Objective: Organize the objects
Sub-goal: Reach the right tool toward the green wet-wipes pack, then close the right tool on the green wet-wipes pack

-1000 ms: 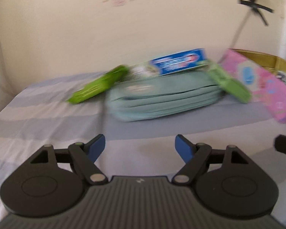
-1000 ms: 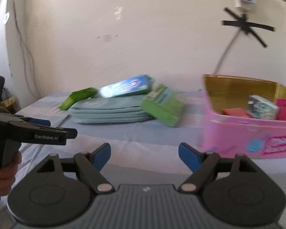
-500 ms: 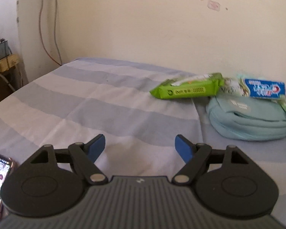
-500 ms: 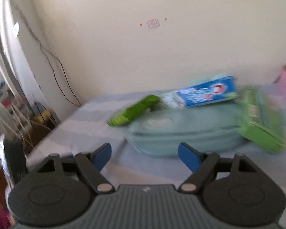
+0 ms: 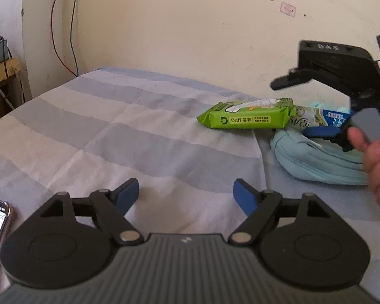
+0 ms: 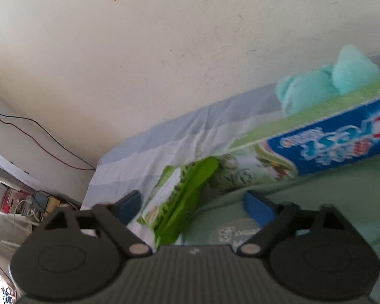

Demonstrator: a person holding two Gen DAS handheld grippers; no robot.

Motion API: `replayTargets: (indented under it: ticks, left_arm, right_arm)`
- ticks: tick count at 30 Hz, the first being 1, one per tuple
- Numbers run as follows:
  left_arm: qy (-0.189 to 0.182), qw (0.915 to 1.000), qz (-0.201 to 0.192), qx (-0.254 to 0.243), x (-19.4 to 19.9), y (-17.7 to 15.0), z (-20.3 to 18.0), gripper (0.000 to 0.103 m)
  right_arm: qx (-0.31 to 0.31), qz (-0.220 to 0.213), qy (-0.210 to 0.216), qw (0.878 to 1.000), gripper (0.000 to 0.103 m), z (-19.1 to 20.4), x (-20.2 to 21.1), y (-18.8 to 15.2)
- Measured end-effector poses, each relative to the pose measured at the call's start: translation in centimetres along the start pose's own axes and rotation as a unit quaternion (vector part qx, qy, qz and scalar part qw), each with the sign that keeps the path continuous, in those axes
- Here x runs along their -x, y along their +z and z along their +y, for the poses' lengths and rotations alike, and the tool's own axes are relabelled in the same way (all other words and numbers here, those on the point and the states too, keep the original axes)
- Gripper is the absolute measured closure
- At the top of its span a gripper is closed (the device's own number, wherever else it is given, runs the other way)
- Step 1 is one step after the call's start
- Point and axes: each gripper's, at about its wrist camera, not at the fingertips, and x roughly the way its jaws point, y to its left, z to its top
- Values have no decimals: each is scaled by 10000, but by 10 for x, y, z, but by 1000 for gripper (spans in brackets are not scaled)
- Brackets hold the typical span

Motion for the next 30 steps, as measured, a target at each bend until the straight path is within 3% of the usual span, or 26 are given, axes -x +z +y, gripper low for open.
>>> replayTargets:
  ticks: [4, 6, 10, 18, 22, 30]
  left_arm:
    - [5, 10000, -25, 79, 3, -1, 1, 20]
    - [28, 9999, -75, 128, 5, -1, 1, 20]
    - [33, 9997, -69, 211, 6, 0, 4, 19]
    - [13, 9998, -56, 204, 7, 1, 4, 18]
    - [38, 9996, -32, 265, 5, 2, 6, 17]
    - [163, 9984, -183, 515, 7, 5, 14, 17]
  right_arm:
    - [377, -157, -317, 9987, 8, 13, -1, -9]
    - [655, -244, -502, 9963, 15, 20, 1, -17]
    - [846, -377, -526, 9943, 19, 27, 8, -29]
    - [1221, -439, -726, 9889, 14, 39, -5, -24]
    - [1310, -240, -601, 9893, 62, 40, -10, -24]
    - [1539, -646, -436, 9850, 76, 49, 8, -37]
